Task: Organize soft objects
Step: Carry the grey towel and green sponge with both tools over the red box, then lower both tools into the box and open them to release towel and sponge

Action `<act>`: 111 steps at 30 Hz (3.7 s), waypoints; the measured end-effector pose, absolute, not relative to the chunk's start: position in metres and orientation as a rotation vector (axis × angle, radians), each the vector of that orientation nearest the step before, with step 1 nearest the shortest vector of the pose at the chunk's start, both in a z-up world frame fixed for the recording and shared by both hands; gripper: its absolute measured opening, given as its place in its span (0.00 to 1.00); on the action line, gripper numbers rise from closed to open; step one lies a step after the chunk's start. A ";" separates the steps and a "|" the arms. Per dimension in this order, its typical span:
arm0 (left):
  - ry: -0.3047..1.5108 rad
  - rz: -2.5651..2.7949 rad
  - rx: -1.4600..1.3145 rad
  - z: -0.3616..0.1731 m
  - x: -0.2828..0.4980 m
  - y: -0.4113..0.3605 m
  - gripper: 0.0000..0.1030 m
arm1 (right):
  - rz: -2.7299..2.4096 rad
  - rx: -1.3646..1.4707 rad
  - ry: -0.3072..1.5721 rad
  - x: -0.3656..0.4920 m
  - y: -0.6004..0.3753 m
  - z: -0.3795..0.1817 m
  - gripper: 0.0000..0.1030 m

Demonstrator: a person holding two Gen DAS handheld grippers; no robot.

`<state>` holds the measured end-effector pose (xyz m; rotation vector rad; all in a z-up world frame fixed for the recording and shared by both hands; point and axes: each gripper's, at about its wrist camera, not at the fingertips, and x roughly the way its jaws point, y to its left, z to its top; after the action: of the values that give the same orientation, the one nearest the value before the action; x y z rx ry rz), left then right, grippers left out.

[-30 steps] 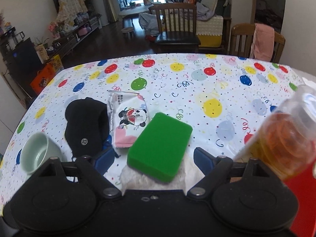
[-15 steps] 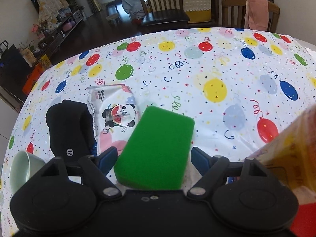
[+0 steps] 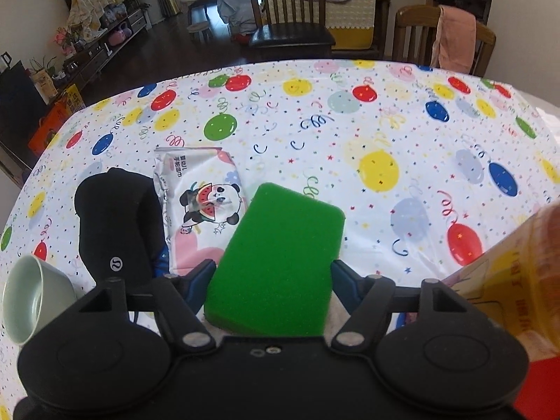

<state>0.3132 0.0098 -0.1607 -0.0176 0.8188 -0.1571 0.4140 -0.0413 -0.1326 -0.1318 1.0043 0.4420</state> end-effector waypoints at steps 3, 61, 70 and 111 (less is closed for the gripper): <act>0.815 -0.161 -0.023 -0.159 0.312 0.011 0.23 | 0.442 -0.130 0.983 0.410 -0.046 -0.125 0.66; 0.588 -0.403 -0.116 0.034 0.293 -0.089 0.15 | 0.392 -0.061 0.764 0.298 -0.320 0.006 0.66; 0.604 -0.438 -0.076 0.035 0.324 -0.150 0.15 | 0.338 -0.046 0.781 0.317 -0.384 -0.007 0.66; 0.967 -0.394 -0.044 -0.089 0.436 -0.254 0.15 | 0.333 -0.218 0.907 0.386 -0.421 -0.093 0.71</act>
<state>0.4359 -0.2540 -0.0891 -0.0439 0.9666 -0.3940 0.3857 -0.4207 -0.0931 -0.2181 0.9070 0.3329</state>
